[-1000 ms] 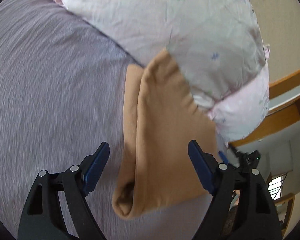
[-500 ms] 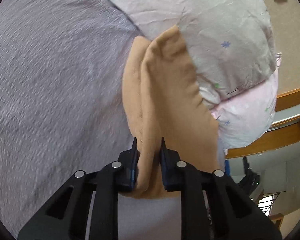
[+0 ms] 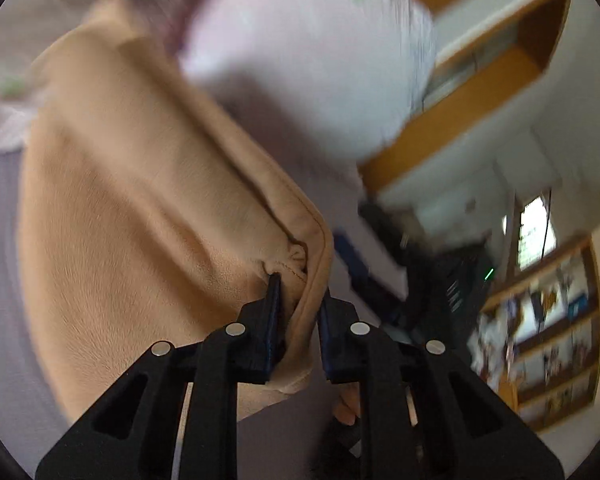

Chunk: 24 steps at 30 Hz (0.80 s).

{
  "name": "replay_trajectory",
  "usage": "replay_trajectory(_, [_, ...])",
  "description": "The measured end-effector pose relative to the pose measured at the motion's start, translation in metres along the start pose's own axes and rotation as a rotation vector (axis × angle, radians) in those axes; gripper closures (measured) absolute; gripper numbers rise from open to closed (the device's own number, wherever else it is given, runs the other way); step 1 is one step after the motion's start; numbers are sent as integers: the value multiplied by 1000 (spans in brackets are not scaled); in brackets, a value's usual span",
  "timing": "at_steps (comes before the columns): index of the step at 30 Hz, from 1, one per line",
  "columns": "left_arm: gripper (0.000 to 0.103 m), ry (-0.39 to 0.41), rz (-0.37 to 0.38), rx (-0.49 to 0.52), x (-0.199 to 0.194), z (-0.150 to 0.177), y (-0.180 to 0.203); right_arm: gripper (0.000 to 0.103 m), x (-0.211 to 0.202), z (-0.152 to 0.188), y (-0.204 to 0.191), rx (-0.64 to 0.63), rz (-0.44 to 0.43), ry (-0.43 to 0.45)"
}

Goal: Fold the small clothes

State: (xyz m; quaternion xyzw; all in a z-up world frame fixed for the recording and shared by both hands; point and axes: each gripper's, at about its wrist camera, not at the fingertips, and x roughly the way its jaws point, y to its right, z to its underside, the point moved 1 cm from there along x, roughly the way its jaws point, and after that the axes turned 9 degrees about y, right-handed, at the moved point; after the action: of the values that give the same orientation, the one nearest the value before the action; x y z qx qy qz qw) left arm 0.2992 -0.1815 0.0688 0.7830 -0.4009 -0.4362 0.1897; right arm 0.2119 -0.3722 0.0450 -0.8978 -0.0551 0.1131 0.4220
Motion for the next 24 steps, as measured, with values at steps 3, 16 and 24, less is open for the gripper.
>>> replay_trajectory(3, [83, -65, 59, -20, 9, 10, -4, 15, 1, -1, 4, 9, -6, -26])
replay_trajectory(16, [42, 58, -186, -193, -74, 18, -110, 18, 45, 32, 3, -36, 68, -435])
replay_trajectory(24, [58, 78, -159, -222, -57, 29, -124, 71, 56, 55, 9, -25, 15, -498])
